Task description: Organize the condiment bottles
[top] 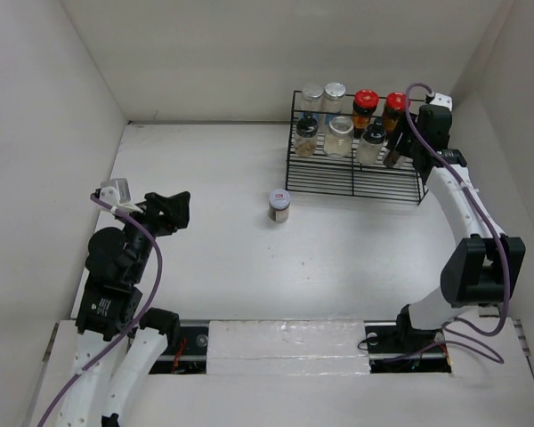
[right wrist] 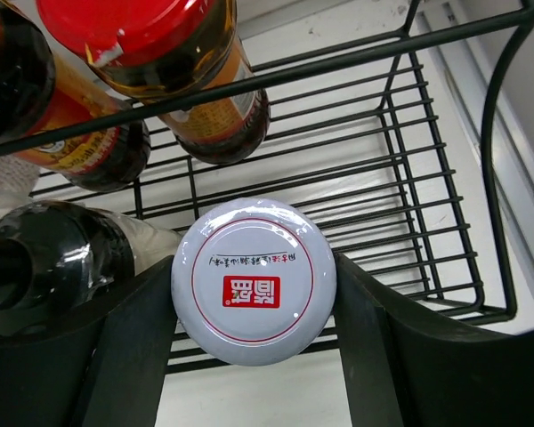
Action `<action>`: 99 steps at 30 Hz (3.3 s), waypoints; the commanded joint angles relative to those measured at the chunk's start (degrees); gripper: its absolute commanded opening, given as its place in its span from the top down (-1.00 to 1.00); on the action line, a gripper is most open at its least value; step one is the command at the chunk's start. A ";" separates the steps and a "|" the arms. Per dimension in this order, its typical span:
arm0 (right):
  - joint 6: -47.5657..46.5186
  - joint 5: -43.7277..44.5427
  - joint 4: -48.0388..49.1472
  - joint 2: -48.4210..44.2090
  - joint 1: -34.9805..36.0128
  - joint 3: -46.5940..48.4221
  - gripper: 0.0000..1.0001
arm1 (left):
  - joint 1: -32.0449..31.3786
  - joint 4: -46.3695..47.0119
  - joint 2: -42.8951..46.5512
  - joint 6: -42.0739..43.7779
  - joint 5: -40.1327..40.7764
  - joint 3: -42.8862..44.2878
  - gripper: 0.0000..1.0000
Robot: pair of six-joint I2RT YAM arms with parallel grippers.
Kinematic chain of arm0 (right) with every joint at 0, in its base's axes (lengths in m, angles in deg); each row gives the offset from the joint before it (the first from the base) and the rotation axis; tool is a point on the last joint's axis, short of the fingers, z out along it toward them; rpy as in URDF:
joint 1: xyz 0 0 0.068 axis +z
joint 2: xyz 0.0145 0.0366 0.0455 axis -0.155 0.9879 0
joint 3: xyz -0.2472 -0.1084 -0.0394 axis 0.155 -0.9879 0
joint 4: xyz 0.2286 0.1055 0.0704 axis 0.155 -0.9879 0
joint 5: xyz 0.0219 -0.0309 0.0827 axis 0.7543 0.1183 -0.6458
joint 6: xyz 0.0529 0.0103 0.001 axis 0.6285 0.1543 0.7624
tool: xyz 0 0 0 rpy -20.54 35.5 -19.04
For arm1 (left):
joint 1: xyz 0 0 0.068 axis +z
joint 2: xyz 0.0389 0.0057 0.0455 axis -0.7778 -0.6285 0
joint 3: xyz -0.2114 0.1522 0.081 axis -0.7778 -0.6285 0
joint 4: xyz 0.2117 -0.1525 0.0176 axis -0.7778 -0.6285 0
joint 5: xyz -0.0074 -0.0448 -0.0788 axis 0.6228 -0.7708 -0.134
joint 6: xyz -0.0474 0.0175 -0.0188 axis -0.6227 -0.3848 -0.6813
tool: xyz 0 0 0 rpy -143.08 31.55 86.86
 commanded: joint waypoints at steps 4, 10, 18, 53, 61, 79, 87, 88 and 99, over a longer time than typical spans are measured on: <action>-0.02 -0.19 9.54 -0.71 -0.21 2.28 -0.57 | 0.20 2.77 -0.81 0.81 0.13 -0.02 -0.35; 1.65 1.56 10.07 -3.87 -0.83 2.89 -0.77 | 0.20 2.77 -1.33 0.81 0.13 -0.02 -0.35; 3.05 -3.95 22.96 -23.79 4.78 -16.82 0.40 | 0.20 2.77 -1.33 0.81 0.13 -0.02 -0.35; -6.79 -1.78 25.89 13.65 41.88 -10.54 0.16 | 0.20 2.51 -3.44 0.81 0.22 -0.02 -0.27; -6.35 -0.30 25.28 -17.56 37.07 -16.79 0.24 | 0.20 3.03 -3.44 0.81 -0.31 -0.02 -0.27; -0.81 5.87 15.87 -13.02 -3.54 -3.09 0.29 | 0.20 3.03 -1.77 0.81 -2.07 -0.02 -0.39; -0.81 6.49 17.35 -10.47 -6.53 -3.43 0.26 | 0.20 3.03 -1.77 1.33 -2.59 -0.02 -0.39; -0.81 6.48 17.36 -8.99 -6.54 -3.44 0.26 | 0.20 3.03 -1.77 1.33 -2.59 -0.02 -0.39; -0.29 5.43 20.35 0.52 -6.54 -1.94 0.17 | 0.20 3.03 -2.30 1.33 -2.59 -0.02 -0.39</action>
